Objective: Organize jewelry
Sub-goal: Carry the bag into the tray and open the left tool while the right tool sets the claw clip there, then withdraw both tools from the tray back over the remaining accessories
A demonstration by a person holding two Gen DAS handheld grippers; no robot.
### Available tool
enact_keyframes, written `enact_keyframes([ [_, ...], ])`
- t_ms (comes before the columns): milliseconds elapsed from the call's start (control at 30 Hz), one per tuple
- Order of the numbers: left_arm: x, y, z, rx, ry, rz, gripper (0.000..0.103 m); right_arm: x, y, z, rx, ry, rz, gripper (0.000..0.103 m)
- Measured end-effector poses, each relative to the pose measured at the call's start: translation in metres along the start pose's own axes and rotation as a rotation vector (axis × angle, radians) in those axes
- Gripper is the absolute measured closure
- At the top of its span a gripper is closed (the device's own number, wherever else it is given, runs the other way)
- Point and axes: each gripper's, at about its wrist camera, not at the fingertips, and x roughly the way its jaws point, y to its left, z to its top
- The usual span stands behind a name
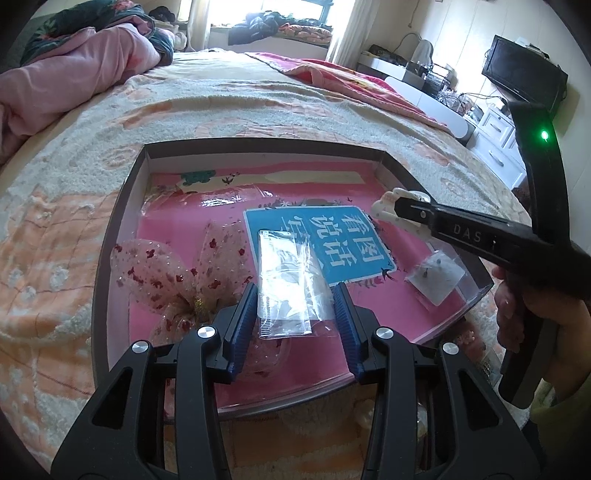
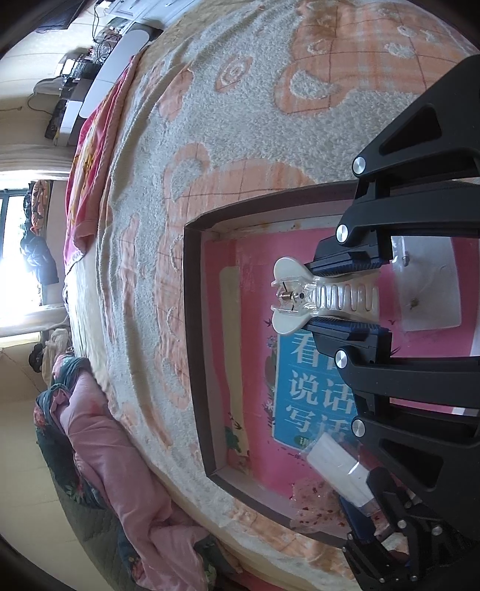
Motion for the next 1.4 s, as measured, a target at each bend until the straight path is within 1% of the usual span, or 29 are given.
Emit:
enact_keyframes([
  [67,-0.002,0.002,0.000,-0.007,-0.004,-0.002,0.069,-0.004,-0.002,-0.002,0.006,-0.005,-0.001,0.069],
  [133,-0.005,0.003,0.000,-0.012,-0.006,0.002,0.069,-0.007,-0.003,-0.005,0.011,-0.014,0.008,0.063],
  [233,-0.007,0.006,-0.001,-0.017,-0.010,0.006,0.068,-0.014,-0.002,-0.007,-0.006,-0.033,0.007,0.061],
  [300,-0.009,0.007,-0.001,-0.024,-0.013,0.006,0.066,-0.019,-0.003,-0.009,-0.009,-0.045,0.008,0.056],
  [367,-0.011,0.007,-0.002,-0.025,-0.017,0.008,0.060,-0.026,-0.003,-0.013,-0.009,-0.061,0.019,0.052],
  [433,-0.014,0.007,-0.003,-0.023,-0.022,0.008,0.058,-0.034,-0.002,-0.016,-0.022,-0.082,0.015,0.049],
  [500,-0.018,0.006,-0.004,-0.024,-0.033,0.010,0.053,-0.043,0.000,-0.021,-0.037,-0.111,0.011,0.046],
  [533,-0.021,0.006,-0.004,-0.025,-0.040,0.013,0.048,-0.049,0.001,-0.025,-0.043,-0.129,0.010,0.044],
  [633,-0.029,0.006,-0.005,-0.031,-0.063,0.020,0.041,-0.062,0.002,-0.032,-0.048,-0.168,0.016,0.033],
  [667,-0.034,0.007,-0.006,-0.037,-0.075,0.026,0.036,-0.068,0.003,-0.036,-0.051,-0.183,0.021,0.031],
  [733,-0.041,0.007,-0.007,-0.040,-0.096,0.037,0.032,-0.076,0.005,-0.042,-0.063,-0.206,0.024,0.028],
  [833,-0.056,0.006,-0.010,-0.047,-0.145,0.048,0.018,-0.089,0.008,-0.050,-0.087,-0.235,0.027,0.024],
  [933,-0.068,0.004,-0.012,-0.051,-0.183,0.061,0.013,-0.098,0.010,-0.056,-0.100,-0.250,0.037,0.022],
  [1133,-0.087,0.004,-0.016,-0.069,-0.232,0.081,0.012,-0.117,0.012,-0.069,-0.109,-0.276,0.051,0.019],
  [1400,-0.105,0.005,-0.026,-0.081,-0.254,0.103,0.011,-0.139,0.006,-0.083,-0.097,-0.304,0.068,0.018],
])
